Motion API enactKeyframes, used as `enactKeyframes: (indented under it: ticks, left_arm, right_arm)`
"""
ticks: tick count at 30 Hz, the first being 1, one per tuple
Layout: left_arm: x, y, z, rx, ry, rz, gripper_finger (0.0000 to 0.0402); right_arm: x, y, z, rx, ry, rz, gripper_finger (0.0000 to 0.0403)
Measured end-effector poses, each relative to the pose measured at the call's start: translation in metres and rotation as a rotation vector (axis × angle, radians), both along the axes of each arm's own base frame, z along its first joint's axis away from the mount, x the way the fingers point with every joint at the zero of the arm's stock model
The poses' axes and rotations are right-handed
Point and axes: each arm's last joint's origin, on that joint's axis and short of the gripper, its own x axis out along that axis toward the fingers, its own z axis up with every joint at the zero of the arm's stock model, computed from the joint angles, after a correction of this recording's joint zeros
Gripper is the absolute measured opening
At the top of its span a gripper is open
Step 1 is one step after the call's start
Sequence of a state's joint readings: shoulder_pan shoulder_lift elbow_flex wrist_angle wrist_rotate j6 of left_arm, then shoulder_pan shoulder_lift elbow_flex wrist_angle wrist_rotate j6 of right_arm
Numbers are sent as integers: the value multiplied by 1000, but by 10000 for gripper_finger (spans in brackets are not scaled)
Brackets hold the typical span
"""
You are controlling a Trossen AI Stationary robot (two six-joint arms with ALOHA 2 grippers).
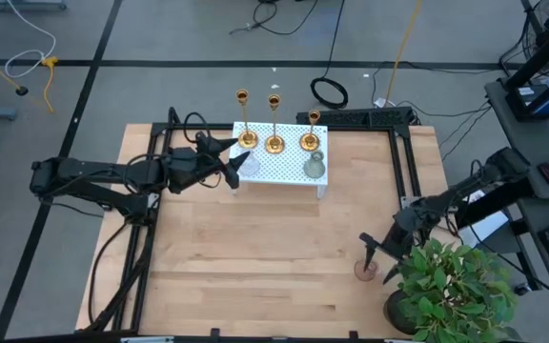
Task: Pick & Place candle stick holders
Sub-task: Put the pink vase on the shelf
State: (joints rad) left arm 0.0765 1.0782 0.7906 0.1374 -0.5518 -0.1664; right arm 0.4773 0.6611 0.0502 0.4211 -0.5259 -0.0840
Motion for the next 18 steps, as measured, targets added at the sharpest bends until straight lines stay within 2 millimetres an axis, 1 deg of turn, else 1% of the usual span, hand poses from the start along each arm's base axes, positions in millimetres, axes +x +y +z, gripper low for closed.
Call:
enactKeyframes:
  ticks: [4, 9, 11, 14, 18]
  left_arm:
    - [0, 0, 0, -12, -10, 2, 269]
    - [0, 0, 0, -15, -15, 3, 269]
    - [0, 0, 1, -15, -24, 3, 269]
    - [0, 0, 3, -13, -44, 2, 269]
    - [1, 0, 4, 2, -49, 0, 269]
  right_arm:
    - [-2, 5, -7, -45, 36, 30, 279]
    - [2, 5, -11, -123, 4, -89, 279]
    - [3, 5, -12, -132, 4, -107, 279]
    - [4, 5, -10, -118, -20, -106, 279]
    - [6, 6, -4, -118, -107, -119, 279]
